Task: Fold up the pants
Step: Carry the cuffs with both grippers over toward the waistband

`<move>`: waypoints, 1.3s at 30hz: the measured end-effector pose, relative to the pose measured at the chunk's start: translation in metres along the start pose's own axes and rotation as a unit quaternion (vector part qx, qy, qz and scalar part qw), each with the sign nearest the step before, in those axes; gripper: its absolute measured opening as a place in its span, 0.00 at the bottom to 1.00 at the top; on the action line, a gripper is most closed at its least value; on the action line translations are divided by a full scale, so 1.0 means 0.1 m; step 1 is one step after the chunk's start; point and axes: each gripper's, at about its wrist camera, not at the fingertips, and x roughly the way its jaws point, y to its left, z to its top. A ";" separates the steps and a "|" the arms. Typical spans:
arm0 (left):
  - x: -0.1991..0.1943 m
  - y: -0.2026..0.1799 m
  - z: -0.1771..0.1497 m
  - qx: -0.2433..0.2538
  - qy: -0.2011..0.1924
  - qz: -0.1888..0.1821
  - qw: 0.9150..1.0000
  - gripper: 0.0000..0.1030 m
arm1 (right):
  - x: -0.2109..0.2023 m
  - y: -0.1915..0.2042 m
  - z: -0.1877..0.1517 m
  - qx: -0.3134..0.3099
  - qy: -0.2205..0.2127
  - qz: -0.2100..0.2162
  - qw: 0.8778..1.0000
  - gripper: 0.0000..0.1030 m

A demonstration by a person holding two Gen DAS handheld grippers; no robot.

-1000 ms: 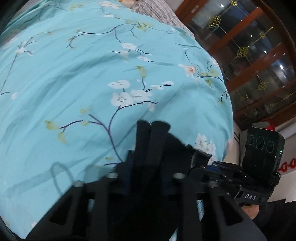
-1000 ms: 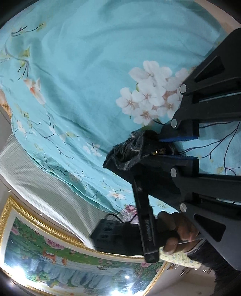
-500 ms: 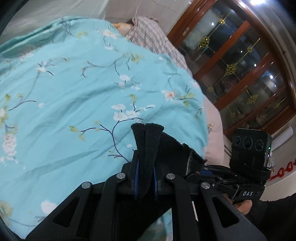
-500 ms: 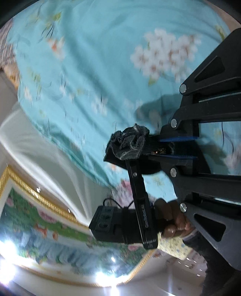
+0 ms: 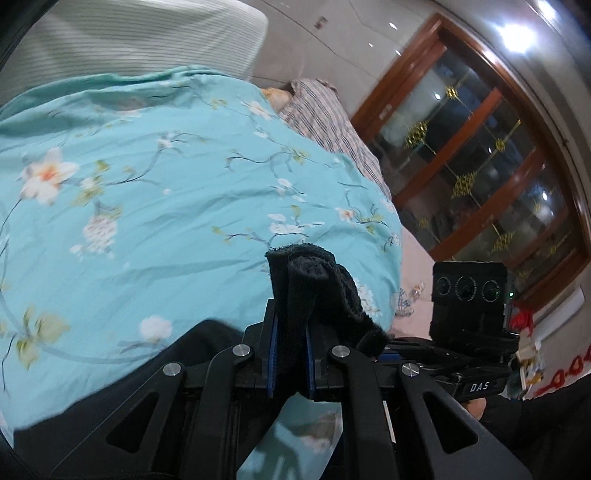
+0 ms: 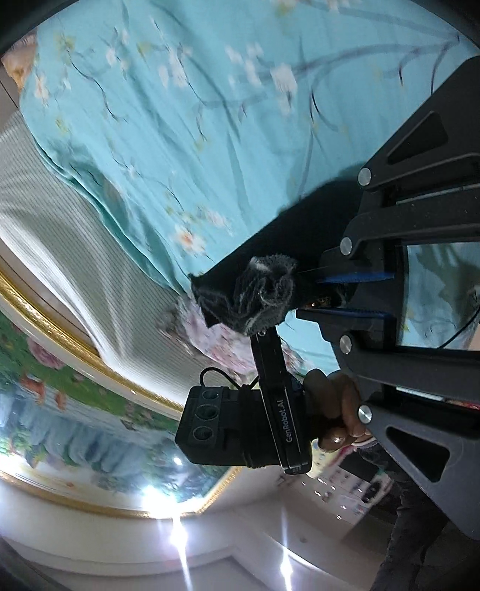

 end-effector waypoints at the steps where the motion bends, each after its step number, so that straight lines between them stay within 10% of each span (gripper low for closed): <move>1: -0.06 0.05 -0.06 -0.006 -0.004 0.002 1.000 0.10 | 0.06 0.01 -0.02 0.002 0.007 0.006 1.000 0.12; 39: -0.31 1.23 -1.29 -0.172 -0.013 0.054 0.984 0.08 | 1.23 -0.01 -0.58 0.005 0.187 -0.032 0.982 0.23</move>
